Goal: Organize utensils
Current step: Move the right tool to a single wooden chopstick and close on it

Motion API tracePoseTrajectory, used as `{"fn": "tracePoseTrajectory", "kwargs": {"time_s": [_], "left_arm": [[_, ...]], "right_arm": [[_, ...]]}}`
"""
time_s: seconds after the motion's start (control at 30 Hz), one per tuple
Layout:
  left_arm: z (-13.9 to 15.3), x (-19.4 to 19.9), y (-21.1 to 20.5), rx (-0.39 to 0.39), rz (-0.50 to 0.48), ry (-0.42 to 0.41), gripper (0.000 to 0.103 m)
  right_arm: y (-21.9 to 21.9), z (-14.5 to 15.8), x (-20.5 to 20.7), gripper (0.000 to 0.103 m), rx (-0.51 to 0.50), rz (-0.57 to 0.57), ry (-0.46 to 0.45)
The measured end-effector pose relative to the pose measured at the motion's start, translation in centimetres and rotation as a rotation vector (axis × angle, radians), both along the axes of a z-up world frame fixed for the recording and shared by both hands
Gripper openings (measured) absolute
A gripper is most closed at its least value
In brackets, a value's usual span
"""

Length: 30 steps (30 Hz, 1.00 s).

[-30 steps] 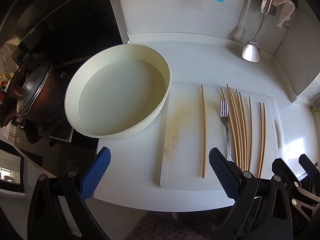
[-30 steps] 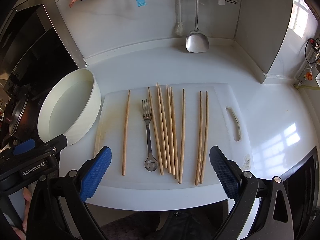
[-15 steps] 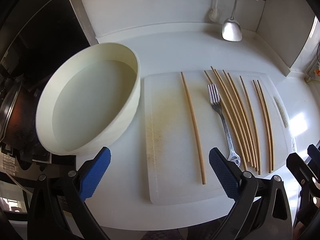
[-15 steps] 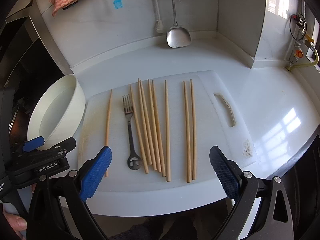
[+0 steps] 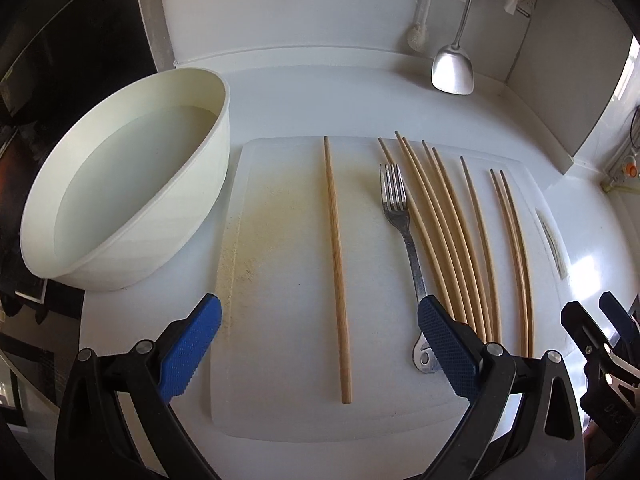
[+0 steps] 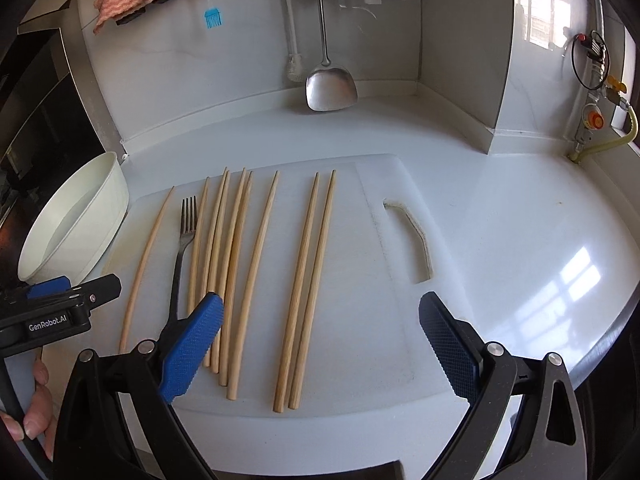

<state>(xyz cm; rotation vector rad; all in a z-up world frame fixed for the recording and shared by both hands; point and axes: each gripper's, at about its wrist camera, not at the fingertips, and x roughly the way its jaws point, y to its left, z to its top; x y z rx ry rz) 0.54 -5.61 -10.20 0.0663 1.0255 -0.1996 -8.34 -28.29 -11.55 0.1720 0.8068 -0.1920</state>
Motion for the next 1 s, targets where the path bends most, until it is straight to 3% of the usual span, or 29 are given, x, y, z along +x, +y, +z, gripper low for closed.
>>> {"fn": "tracePoseTrajectory", "kwargs": {"time_s": [0.27, 0.5, 0.7, 1.0], "left_arm": [[-0.9, 0.3, 0.1, 0.003, 0.045, -0.049, 0.097], [-2.3, 1.4, 0.1, 0.061, 0.065, -0.099, 0.097], [-3.4, 2.8, -0.3, 0.06, 0.065, -0.076, 0.097], [-4.4, 3.6, 0.0, 0.06, 0.07, -0.062, 0.097]], "right_arm": [[-1.2, -1.4, 1.1, 0.094, 0.027, -0.023, 0.005], [-2.3, -2.6, 2.1, 0.094, 0.022, -0.103, -0.01], [-2.6, -3.3, 3.5, 0.094, -0.067, -0.142, 0.021], [-2.8, -4.1, 4.8, 0.094, -0.095, -0.154, 0.056]]}}
